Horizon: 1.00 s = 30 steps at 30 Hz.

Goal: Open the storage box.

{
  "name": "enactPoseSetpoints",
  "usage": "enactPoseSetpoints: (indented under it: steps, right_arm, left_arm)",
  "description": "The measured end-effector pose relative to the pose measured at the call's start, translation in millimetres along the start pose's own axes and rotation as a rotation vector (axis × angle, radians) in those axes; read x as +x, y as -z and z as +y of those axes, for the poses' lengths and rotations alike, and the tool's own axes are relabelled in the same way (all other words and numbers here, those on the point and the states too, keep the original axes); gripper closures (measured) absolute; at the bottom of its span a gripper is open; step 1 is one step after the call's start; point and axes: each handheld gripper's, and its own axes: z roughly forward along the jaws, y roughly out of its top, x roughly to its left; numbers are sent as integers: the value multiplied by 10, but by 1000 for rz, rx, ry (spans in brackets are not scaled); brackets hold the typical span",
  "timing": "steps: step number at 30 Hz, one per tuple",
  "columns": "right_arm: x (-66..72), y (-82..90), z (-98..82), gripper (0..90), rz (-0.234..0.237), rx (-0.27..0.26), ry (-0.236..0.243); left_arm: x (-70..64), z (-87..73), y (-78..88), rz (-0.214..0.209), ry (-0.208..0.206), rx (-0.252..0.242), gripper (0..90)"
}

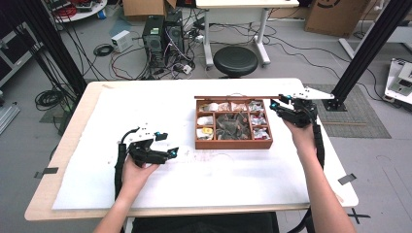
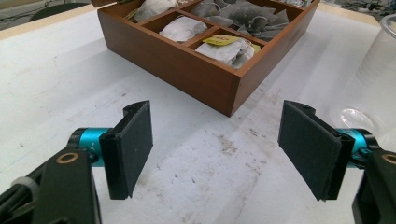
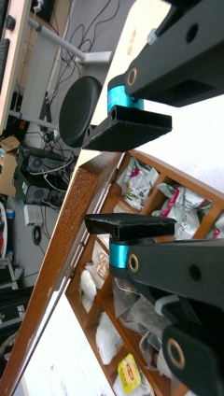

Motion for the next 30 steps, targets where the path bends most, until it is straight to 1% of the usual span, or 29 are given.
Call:
enactPoseSetpoints:
  steps: [4,7,8,10,20,22,26,28,30]
  right_arm:
    - [-24,-19,60,589,-2,4,-1]
    - [-28,-30,78,589,-8,-4,0]
    - [-38,-42,85,590,-7,-11,-6]
    - [-52,-49,101,590,-2,-9,-14]
    - [-90,-88,208,590,-9,2,-7]
    - [-98,-102,221,590,-12,-7,-3]
    - [-136,-131,243,590,1,-17,-21]
    - [-141,-143,270,590,-3,-15,-24]
    - [-144,-155,301,590,-12,-10,-17]
  left_arm:
    - [3,1,-1,0,-1,0,263]
    - [2,1,-1,-1,0,-1,263]
    - [0,1,0,-1,0,0,263]
    - [1,1,1,-2,0,0,263]
    - [1,3,-8,-1,-3,3,263]
    - [-1,3,-9,-4,-3,3,263]
    - [0,1,-13,-3,-2,6,263]
    - [1,0,-16,-3,-1,8,263]
    - [0,1,-17,-3,-4,7,263]
